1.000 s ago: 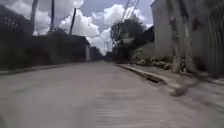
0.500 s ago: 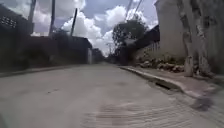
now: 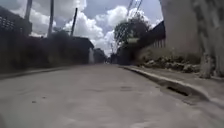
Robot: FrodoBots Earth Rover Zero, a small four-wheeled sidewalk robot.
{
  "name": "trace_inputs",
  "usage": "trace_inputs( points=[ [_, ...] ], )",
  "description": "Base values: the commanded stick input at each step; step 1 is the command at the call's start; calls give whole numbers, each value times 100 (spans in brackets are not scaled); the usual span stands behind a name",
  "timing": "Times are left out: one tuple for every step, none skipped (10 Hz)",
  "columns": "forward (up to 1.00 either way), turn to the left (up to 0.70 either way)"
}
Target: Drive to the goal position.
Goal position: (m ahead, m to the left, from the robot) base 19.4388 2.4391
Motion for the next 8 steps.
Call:
trace_inputs(
  points=[
    [100,0],
    [100,0],
    [100,0],
    [100,0],
    [100,0],
    [100,0],
    [100,0],
    [100,0]
  ],
)
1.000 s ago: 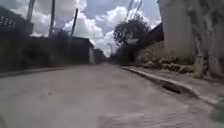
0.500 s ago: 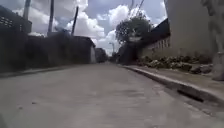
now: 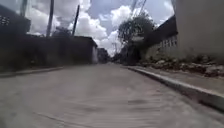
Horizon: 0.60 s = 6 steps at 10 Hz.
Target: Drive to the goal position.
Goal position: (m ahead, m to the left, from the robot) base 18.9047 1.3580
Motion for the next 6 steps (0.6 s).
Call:
trace_inputs(
  points=[
    [100,0],
    [100,0],
    [100,0],
    [100,0],
    [100,0],
    [100,0]
  ],
)
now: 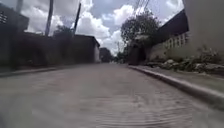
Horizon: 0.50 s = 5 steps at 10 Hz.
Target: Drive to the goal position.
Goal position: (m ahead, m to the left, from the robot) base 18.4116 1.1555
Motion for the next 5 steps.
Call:
trace_inputs(
  points=[
    [100,0],
    [100,0],
    [100,0],
    [100,0],
    [100,0]
  ],
)
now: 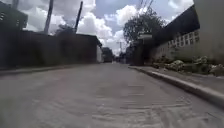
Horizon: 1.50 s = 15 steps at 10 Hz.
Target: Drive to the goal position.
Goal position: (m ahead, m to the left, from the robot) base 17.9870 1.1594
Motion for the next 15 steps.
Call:
trace_inputs(
  points=[
    [100,0],
    [100,0],
    [100,0],
    [100,0],
    [100,0],
    [100,0],
    [100,0],
    [100,0],
    [100,0],
    [100,0],
    [100,0],
    [100,-18],
    [100,-40],
    [100,-40],
    [100,-40]
  ],
)
